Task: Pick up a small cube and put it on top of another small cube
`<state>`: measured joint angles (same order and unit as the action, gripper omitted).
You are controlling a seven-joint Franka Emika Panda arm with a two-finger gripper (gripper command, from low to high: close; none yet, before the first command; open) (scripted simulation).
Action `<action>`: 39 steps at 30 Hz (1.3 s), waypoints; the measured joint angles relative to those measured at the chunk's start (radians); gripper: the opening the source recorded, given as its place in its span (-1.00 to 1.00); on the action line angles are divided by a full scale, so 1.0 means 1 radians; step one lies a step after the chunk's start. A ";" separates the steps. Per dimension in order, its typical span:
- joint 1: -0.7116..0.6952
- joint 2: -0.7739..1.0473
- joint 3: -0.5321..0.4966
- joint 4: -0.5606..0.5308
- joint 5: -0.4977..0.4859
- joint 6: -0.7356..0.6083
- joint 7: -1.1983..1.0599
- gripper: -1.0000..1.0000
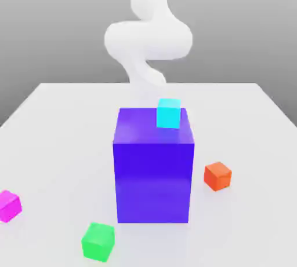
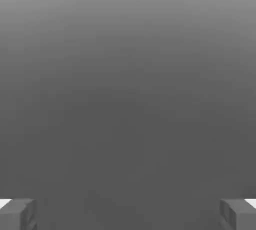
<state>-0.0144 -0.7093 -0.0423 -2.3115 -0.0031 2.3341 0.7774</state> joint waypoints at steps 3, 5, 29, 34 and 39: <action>-0.018 0.113 -0.056 -0.014 0.000 0.043 -0.031 0.00; -0.030 0.184 -0.094 -0.024 0.004 0.070 -0.054 0.00; -0.356 1.071 -0.312 -0.104 0.324 0.409 -0.505 0.00; -0.426 1.172 -0.231 -0.080 0.388 0.484 -0.555 -1.00; -0.431 1.176 -0.226 -0.080 0.390 0.487 -0.557 -1.00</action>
<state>-0.4455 0.4670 -0.2685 -2.3910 0.3872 2.8210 0.2200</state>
